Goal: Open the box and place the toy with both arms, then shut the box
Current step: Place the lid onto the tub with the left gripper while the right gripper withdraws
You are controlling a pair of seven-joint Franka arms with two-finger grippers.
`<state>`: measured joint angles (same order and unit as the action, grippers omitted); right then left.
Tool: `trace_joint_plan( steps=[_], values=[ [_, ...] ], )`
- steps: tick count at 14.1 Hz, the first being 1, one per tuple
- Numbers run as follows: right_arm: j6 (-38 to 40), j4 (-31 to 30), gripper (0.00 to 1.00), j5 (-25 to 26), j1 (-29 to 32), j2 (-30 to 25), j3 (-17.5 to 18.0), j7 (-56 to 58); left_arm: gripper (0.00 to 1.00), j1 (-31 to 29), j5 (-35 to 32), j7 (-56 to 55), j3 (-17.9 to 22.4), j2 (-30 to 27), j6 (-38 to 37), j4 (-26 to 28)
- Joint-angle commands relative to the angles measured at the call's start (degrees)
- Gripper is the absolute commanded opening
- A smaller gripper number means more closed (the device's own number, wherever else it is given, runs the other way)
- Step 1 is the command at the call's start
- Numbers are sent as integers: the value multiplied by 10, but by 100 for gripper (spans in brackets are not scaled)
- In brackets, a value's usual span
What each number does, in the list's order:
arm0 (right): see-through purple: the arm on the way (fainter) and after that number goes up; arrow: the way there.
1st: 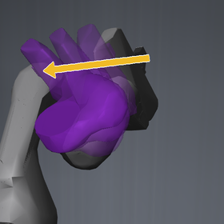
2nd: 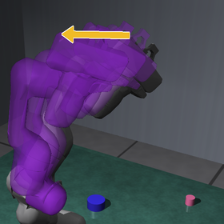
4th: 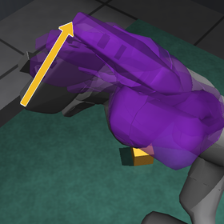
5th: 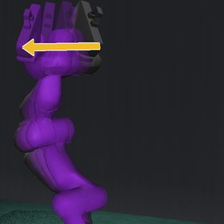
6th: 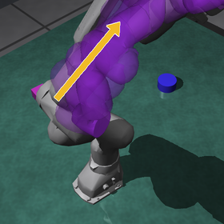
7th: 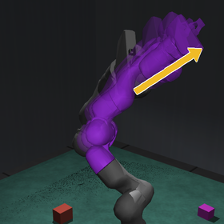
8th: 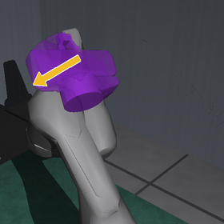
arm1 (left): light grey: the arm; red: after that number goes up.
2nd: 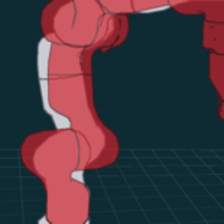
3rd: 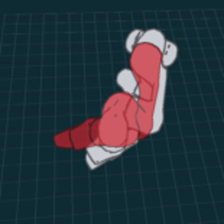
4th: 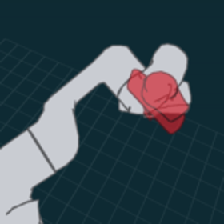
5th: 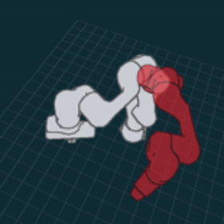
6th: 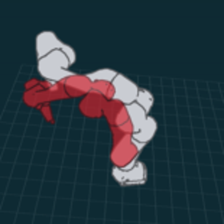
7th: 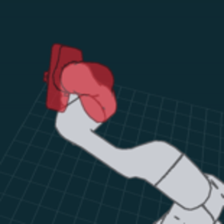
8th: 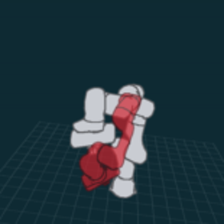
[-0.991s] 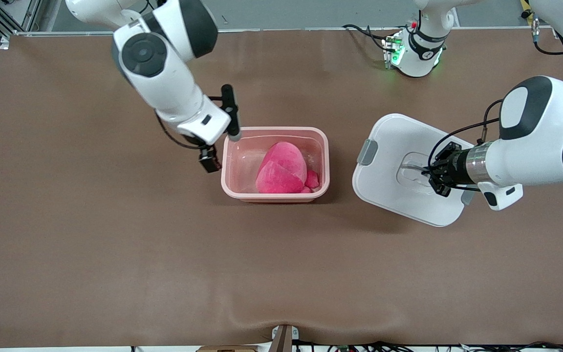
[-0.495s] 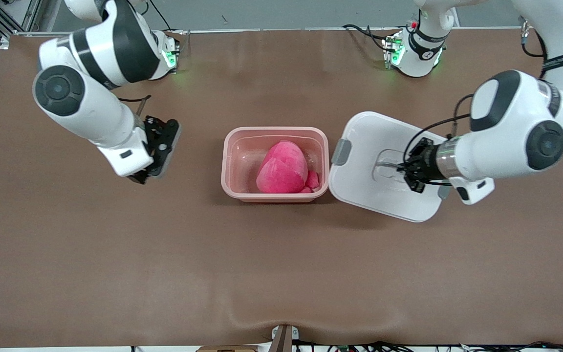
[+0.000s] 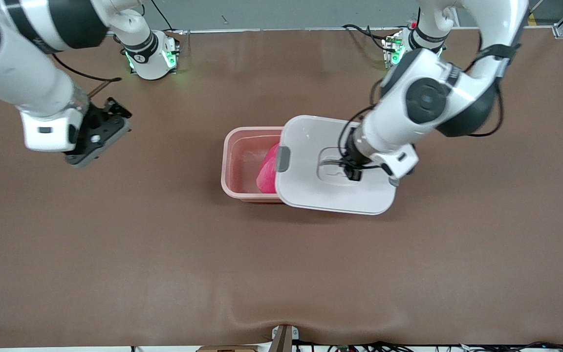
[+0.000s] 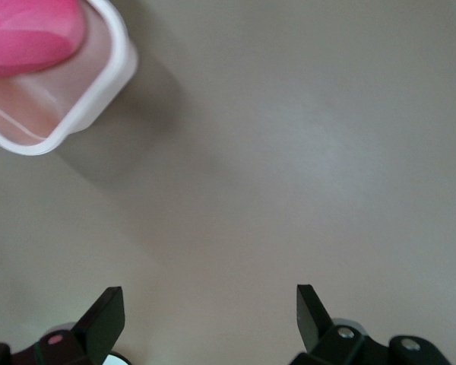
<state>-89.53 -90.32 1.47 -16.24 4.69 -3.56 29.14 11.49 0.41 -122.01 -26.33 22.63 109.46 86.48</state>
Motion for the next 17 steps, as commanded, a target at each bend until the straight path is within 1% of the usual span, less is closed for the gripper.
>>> trace_joint_plan(
  steps=[1, 3, 6, 9, 11, 12, 13, 14, 17],
  values=[
    [0, -13, 100, -1, 78, -32, 37, -84, 0, 55, -65, -80, 4, 14, 52, -2],
    [-24, -15, 100, 7, 103, -44, 37, -165, 0, 94, -137, -148, 4, 27, 82, -2],
    [-22, -15, 100, -1, 152, -46, 38, -181, 0, 133, -224, -259, 4, 46, 117, -2],
    [-25, -16, 100, -2, 190, -46, 38, -181, 0, 164, -254, -303, 5, 66, 122, -3],
    [-25, -23, 100, -2, 185, -51, 29, -182, 0, 182, -282, -332, 8, 73, 122, -3],
    [-25, -24, 100, -1, 171, -56, 19, -205, 0, 185, -300, -350, 7, 75, 123, -2],
    [-21, -23, 100, -1, 152, -59, 6, -252, 0, 193, -312, -362, 7, 79, 122, -3],
    [-20, -22, 100, -1, 148, -61, 1, -269, 0, 201, -319, -365, 8, 83, 123, -3],
    [-19, -22, 100, -2, 151, -59, -2, -269, 0, 214, -339, -380, 8, 94, 122, -3]
  ],
)
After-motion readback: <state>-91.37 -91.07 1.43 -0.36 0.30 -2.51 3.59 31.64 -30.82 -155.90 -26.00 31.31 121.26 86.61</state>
